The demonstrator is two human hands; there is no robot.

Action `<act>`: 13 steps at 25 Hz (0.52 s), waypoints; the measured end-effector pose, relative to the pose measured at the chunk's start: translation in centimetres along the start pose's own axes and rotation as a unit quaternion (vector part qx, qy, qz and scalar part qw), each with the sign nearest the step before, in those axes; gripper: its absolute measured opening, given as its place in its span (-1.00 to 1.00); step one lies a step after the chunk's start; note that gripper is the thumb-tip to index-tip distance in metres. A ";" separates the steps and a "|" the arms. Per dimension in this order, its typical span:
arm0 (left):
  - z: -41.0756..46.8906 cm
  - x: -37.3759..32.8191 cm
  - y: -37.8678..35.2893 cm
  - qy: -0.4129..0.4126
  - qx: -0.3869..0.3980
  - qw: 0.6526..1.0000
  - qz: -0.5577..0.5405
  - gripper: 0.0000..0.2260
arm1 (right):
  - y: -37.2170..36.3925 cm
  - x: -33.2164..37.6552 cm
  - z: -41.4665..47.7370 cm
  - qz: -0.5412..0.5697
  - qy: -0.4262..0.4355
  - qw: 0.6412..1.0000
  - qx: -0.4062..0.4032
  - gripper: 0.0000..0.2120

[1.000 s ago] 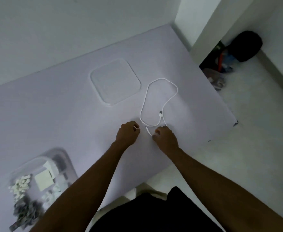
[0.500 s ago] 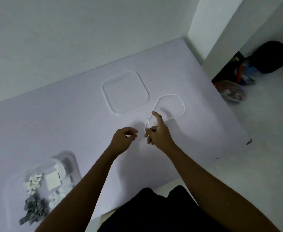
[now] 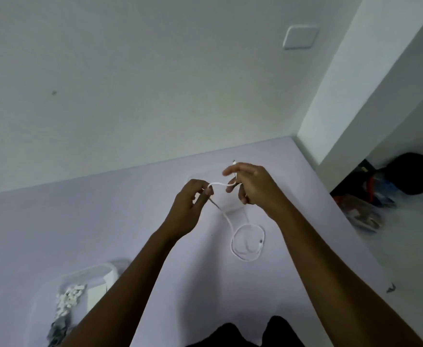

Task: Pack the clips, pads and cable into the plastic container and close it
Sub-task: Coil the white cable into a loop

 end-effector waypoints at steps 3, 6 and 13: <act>0.3 -2.3 3.7 -0.006 -0.068 0.997 -0.022 -0.79 | -0.8 2.9 -0.5 -0.183 0.029 0.976 0.117 -0.71; 0.9 -4.3 6.7 -0.011 -0.119 0.992 -0.038 -0.78 | -1.2 5.8 -1.5 -0.198 0.093 0.961 0.170 -0.74; 1.5 -7.2 8.4 0.034 -0.080 0.994 -0.069 -0.69 | -6.5 13.4 -2.1 0.527 0.030 0.784 0.327 -0.82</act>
Point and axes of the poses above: each hand's wrist, its own z-axis towards the middle knuckle, its own y-axis out of the back of the hand, x = y × z, the point moved 1 cm from there along z, towards the middle knuckle, and after that the axes turned 1 degree about z, right-handed, at the moved point
